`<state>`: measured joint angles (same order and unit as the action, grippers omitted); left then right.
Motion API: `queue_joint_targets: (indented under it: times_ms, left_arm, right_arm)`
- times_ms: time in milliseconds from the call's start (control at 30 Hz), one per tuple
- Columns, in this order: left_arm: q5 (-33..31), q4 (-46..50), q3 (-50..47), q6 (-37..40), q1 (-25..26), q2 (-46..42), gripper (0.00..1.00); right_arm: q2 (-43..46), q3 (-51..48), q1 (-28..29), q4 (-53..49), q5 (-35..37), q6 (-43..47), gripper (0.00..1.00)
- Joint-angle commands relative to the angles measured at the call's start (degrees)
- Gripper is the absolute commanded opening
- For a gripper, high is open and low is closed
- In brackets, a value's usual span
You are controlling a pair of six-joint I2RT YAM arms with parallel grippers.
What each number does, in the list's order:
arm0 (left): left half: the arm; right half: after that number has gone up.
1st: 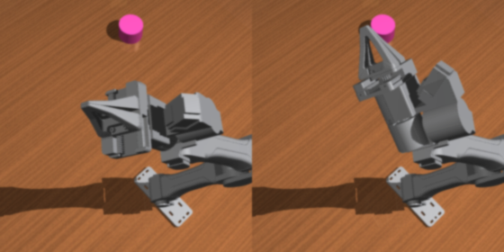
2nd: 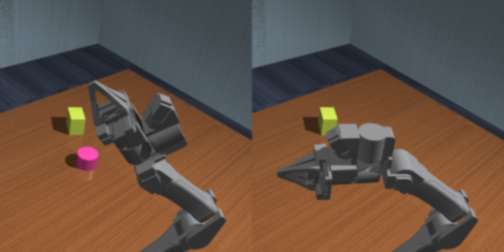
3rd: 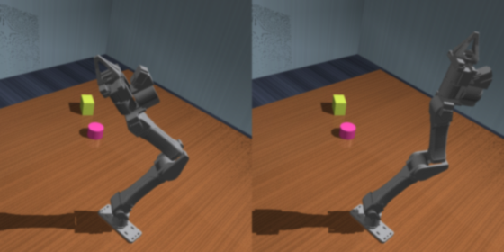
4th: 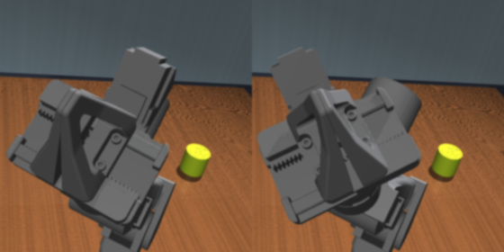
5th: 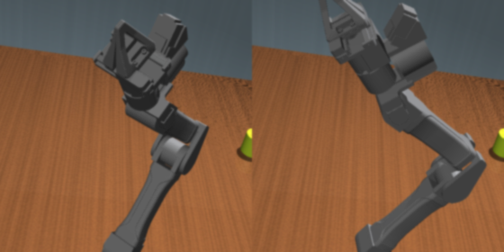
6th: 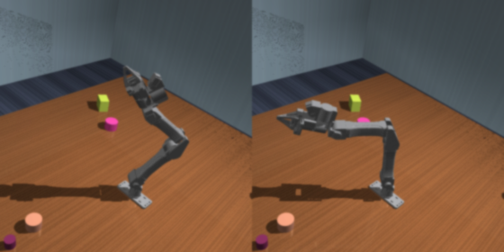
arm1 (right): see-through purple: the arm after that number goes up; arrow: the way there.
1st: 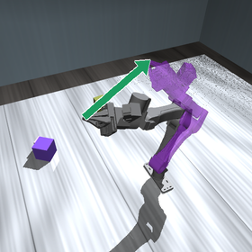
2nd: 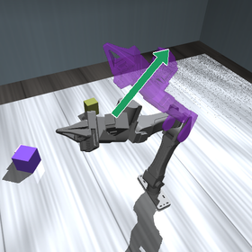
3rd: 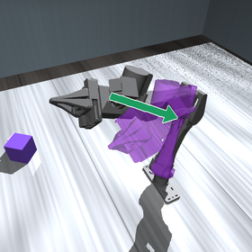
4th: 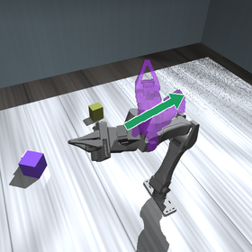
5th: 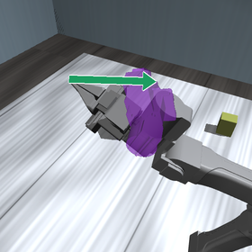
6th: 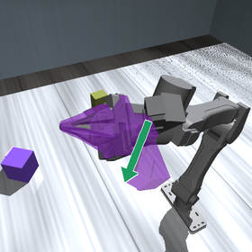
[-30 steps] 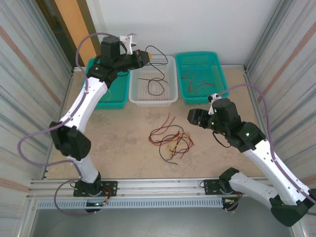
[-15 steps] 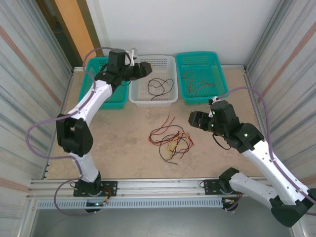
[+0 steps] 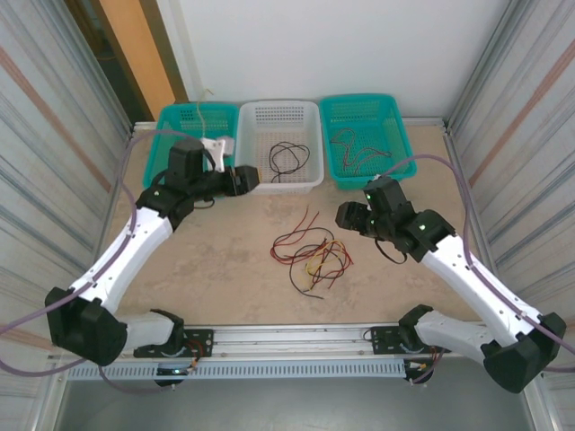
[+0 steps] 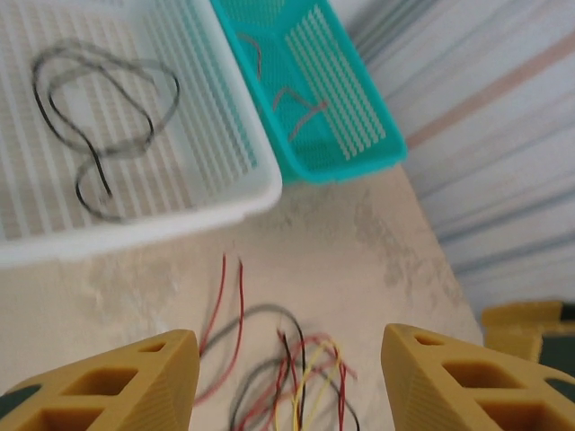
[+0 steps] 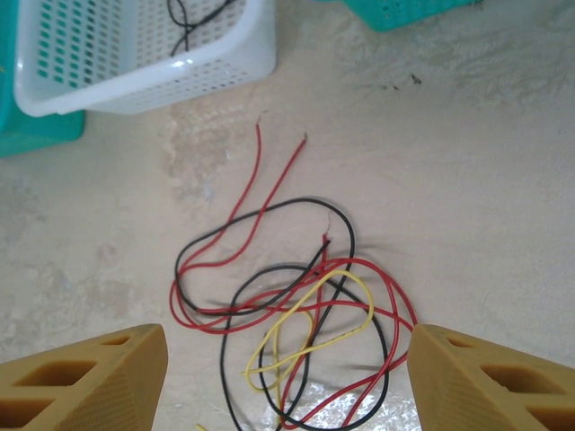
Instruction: Untangle the cables
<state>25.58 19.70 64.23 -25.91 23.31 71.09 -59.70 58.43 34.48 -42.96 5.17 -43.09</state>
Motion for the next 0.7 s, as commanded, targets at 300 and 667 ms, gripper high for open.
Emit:
queue_joint_targets:
  times_ms: [300,667]
  left_arm:
    - [-4.4,9.5,-4.1,5.5,14.2,-1.1,0.51]
    - [-5.7,15.8,-3.3,7.7,17.4,4.0,0.51]
  right_arm:
    - [-5.3,-4.3,-0.8,-3.3,-1.5,-9.5,0.67]
    - [-5.8,-11.0,0.0,3.6,-1.8,-12.8,0.67]
